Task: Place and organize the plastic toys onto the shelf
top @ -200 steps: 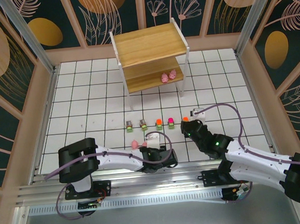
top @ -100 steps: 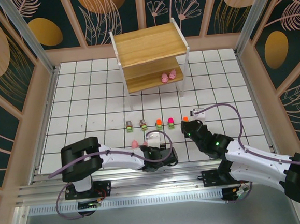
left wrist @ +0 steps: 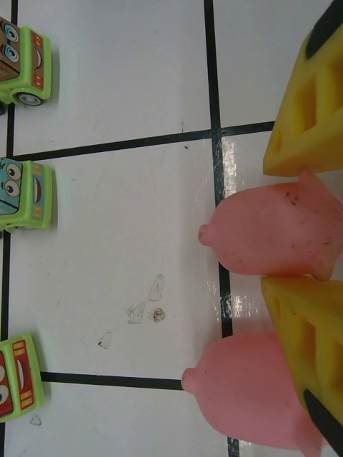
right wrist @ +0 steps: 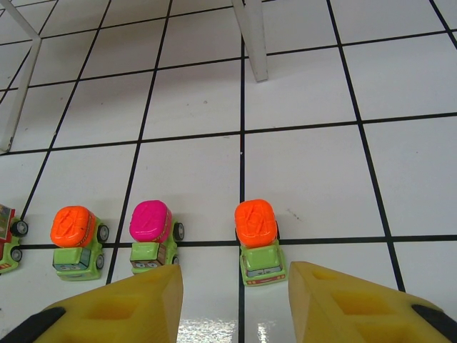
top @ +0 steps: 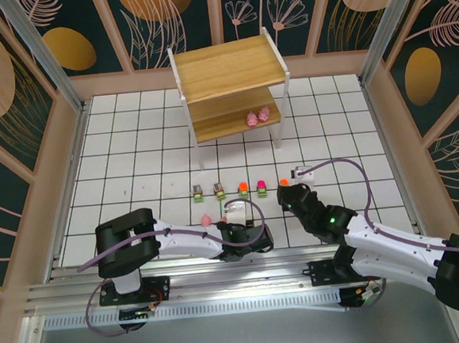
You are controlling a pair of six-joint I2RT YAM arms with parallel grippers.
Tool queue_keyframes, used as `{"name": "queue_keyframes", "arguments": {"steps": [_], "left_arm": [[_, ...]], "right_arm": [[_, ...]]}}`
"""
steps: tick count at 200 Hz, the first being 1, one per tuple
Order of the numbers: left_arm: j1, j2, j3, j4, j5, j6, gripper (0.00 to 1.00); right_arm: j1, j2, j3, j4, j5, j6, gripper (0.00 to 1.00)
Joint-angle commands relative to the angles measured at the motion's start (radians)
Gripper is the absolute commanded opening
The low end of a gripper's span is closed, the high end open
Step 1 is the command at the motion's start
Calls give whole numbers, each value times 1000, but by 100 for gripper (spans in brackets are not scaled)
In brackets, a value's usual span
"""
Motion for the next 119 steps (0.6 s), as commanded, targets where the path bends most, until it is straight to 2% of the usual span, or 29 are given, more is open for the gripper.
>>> {"name": "queue_keyframes", "arguments": {"steps": [1,46,119], "left_arm": [[8,26,10,-45,15,2,38],[2,28,27,-59,5,16,31],[-27,5,141,-167,-77,48,31]], "right_arm": [[-4,-7,-17,14,5,-7,44],[-4,-6,-17,16,5,-7,44],[-6,-7,-17,14,7,-6,44]]}}
